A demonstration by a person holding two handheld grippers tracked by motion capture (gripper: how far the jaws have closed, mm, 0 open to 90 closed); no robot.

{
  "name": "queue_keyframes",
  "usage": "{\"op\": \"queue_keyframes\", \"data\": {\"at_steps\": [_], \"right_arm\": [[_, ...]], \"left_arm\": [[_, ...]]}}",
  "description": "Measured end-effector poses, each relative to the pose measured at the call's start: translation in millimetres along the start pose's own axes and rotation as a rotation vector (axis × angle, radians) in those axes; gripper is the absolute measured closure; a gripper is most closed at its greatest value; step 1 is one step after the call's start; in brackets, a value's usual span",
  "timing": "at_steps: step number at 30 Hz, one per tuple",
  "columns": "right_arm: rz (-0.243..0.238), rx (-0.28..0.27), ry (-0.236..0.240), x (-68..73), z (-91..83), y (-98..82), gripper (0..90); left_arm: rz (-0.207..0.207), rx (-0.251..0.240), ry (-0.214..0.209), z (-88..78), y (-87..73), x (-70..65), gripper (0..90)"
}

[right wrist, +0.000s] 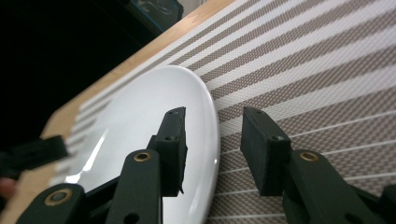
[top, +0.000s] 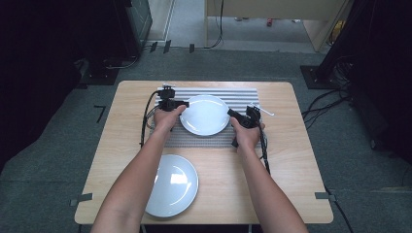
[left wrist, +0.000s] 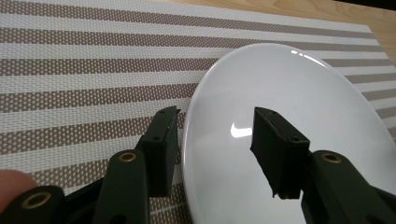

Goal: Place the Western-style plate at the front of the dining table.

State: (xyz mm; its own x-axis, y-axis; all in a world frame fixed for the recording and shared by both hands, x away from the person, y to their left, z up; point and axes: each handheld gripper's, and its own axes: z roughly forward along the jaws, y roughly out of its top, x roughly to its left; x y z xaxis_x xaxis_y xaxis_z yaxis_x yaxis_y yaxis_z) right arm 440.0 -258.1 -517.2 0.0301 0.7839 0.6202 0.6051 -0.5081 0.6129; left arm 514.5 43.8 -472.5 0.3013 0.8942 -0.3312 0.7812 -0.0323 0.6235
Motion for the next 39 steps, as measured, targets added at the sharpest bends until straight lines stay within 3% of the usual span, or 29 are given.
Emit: {"op": "queue_keyframes", "data": {"at_steps": [1,7,10,17,19,22,27,31,34,39], "right_arm": [[-0.038,-0.004,-0.002,1.7,-2.7,1.4,60.5],[-0.108,-0.017,0.037,11.1,-16.4,7.3,50.4],[-0.116,-0.007,0.047,15.5,-24.7,10.9,45.8],[-0.141,0.028,0.062,16.9,-43.1,16.2,36.9],[-0.165,0.037,0.068,17.3,-47.9,16.3,36.2],[-0.247,0.074,0.052,19.0,-56.0,14.4,35.0],[-0.303,0.060,0.054,18.2,-69.2,14.3,33.3],[-0.334,0.059,0.042,18.2,-77.4,14.3,31.9],[-0.329,0.074,0.074,18.6,-84.6,13.3,30.7],[-0.372,0.088,0.075,21.9,-96.7,8.8,29.2]], "left_arm": [[0.009,-0.002,0.002,-3.6,0.0,-0.4,47.6],[0.026,-0.038,-0.040,-23.9,-3.6,0.5,35.7],[0.033,-0.041,-0.062,-31.9,-6.0,1.4,28.3],[0.101,-0.055,-0.097,-55.6,-15.1,-0.9,17.8],[0.106,-0.063,-0.100,-61.5,-19.1,0.0,16.6],[0.127,-0.064,-0.099,-69.5,-25.4,2.5,14.3],[0.138,-0.072,-0.094,-83.7,-35.5,8.0,13.6],[0.145,-0.084,-0.111,-95.3,-42.5,12.0,13.5],[0.160,-0.082,-0.113,-103.1,-47.0,12.8,13.5],[0.183,-0.093,-0.133,-116.8,-55.2,12.6,13.5]]}}
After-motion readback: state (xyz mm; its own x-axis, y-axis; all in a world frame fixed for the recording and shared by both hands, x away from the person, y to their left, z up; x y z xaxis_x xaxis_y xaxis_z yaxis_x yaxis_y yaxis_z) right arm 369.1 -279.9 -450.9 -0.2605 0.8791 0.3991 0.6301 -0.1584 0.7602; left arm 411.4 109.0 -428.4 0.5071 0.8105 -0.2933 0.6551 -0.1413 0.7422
